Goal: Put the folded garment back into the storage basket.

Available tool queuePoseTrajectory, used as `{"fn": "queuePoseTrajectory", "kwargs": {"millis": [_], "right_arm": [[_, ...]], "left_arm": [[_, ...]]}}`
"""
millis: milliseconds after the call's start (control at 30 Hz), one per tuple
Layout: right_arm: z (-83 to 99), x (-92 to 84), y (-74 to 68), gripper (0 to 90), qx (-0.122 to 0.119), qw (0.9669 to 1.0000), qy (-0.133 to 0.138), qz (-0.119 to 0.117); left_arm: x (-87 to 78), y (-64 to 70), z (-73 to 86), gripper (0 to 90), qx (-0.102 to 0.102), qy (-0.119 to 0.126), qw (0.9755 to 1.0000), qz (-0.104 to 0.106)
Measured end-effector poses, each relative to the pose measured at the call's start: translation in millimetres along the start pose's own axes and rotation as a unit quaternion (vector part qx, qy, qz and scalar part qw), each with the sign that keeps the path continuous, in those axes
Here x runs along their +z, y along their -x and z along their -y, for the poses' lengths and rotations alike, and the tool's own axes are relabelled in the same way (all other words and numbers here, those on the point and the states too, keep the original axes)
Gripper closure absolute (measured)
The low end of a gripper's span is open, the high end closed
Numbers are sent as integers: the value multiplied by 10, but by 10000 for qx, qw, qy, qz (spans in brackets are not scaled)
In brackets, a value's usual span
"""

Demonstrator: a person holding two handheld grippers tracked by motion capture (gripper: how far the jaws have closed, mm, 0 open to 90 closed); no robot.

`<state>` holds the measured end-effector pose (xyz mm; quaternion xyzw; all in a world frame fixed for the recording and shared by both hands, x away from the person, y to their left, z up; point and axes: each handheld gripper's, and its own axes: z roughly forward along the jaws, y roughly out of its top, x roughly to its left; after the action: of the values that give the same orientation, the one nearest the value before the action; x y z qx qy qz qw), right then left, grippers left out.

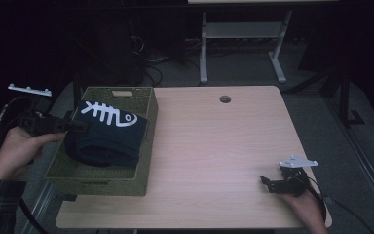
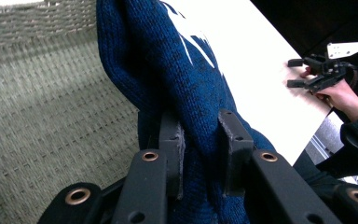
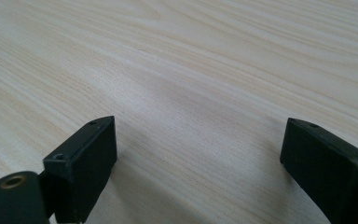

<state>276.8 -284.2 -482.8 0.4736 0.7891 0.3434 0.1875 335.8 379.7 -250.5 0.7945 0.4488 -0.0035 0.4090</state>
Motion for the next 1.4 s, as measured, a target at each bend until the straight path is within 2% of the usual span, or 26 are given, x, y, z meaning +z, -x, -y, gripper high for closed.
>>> {"fn": "queuePoseTrajectory", "kwargs": {"millis": [133, 300, 433, 833, 1033, 1133, 1267, 1400], "right_arm": [[0, 0, 0, 103, -1, 10000, 1, 0], [0, 0, 0, 103, 0, 10000, 1, 0], [0, 0, 0, 103, -2, 10000, 1, 0], [0, 0, 0, 103, -3, 10000, 1, 0], [0, 0, 1, 103, -3, 10000, 0, -1], [0, 0, 0, 103, -2, 10000, 0, -1], [0, 0, 0, 103, -2, 10000, 0, -1], [0, 0, 0, 103, -2, 10000, 1, -1]], "left_arm": [[-3, -55, 41, 746, -85, 12, 9999, -66], [30, -111, 90, 746, -178, 13, 9998, -47], [95, -140, 128, 746, -240, -2, 9997, -6], [373, -263, 238, 745, -380, -262, 9989, 106], [421, -400, 290, 743, -444, -346, 9984, -11], [457, -471, 324, 740, -430, -451, 9979, -180], [504, -558, 373, 740, -525, -483, 9973, -181], [539, -636, 403, 736, -565, -548, 9964, -306]]}}
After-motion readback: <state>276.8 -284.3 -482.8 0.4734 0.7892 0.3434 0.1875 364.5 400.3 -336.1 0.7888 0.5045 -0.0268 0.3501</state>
